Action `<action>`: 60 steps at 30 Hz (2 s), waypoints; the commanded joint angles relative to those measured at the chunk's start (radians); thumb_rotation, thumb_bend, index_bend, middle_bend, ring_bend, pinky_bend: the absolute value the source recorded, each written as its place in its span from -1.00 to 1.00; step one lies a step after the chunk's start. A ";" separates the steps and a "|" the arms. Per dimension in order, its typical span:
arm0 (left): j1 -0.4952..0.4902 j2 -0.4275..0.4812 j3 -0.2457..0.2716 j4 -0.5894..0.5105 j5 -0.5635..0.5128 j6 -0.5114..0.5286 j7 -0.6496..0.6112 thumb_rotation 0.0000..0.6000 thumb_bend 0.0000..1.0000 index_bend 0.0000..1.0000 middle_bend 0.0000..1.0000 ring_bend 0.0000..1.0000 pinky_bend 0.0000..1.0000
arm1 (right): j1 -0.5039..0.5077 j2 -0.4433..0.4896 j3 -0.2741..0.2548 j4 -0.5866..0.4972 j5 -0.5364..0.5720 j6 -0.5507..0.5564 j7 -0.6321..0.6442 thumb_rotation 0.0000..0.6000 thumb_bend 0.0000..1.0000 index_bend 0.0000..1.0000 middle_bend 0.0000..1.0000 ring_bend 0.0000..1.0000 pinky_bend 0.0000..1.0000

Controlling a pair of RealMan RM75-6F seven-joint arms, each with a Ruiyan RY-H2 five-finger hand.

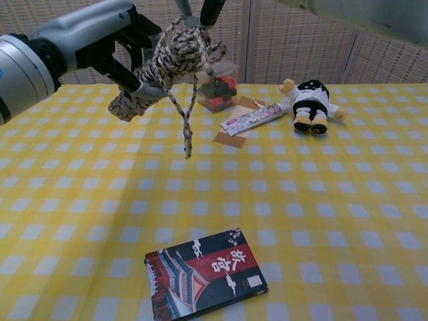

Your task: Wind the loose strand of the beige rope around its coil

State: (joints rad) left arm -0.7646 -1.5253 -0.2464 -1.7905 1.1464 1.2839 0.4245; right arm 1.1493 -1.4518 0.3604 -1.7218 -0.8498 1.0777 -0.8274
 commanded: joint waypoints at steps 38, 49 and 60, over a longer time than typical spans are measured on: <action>0.113 0.162 -0.098 -0.073 0.009 0.018 -0.259 1.00 -0.46 0.49 0.58 0.14 -0.40 | -0.157 -0.119 -0.209 0.295 -0.026 -0.084 0.194 1.00 -0.26 0.28 -0.65 -1.00 -1.00; 0.101 0.164 -0.146 -0.031 -0.103 0.025 -0.184 1.00 -0.46 0.49 0.59 0.14 -0.40 | -0.180 -0.152 -0.251 0.272 -0.074 -0.083 0.153 1.00 -0.26 0.28 -0.61 -1.00 -1.00; 0.051 0.086 -0.138 0.092 -0.168 0.127 0.104 1.00 -0.46 0.51 0.66 0.19 -0.40 | -0.135 -0.163 -0.209 0.132 -0.069 -0.021 -0.023 1.00 -0.26 0.32 -0.62 -1.00 -1.00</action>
State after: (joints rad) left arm -0.6938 -1.4074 -0.3904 -1.7381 0.9985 1.3767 0.4561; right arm 0.9937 -1.6137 0.1304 -1.5502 -0.9245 1.0354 -0.8072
